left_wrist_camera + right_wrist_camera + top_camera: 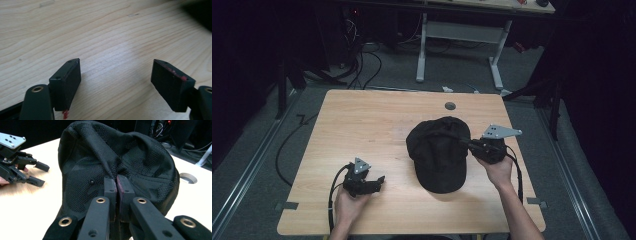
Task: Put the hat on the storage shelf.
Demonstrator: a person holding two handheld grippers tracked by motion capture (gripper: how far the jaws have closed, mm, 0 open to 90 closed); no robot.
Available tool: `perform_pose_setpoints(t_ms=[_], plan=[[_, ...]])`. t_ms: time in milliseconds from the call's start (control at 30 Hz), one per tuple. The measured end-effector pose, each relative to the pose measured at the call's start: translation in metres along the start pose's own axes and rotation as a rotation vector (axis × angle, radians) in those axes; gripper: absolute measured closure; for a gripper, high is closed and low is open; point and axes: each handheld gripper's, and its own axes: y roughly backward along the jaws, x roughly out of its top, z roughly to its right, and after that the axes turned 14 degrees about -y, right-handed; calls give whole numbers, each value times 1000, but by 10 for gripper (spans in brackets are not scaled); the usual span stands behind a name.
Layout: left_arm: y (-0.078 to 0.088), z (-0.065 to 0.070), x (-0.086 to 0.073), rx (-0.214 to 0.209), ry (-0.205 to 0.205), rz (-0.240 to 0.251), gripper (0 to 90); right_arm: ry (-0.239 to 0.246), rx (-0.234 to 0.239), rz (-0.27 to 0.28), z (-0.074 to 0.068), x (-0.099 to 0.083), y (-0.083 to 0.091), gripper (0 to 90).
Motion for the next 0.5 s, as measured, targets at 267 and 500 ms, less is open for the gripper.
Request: perform_pose_setpoints(t_ms=[267,500], plan=[[5,5,6,-80,64,-18,235,-4,18,51,-2,2,15,880],[16,21,21,-211,119,2,243,8,37,82,-7,4,23,879]])
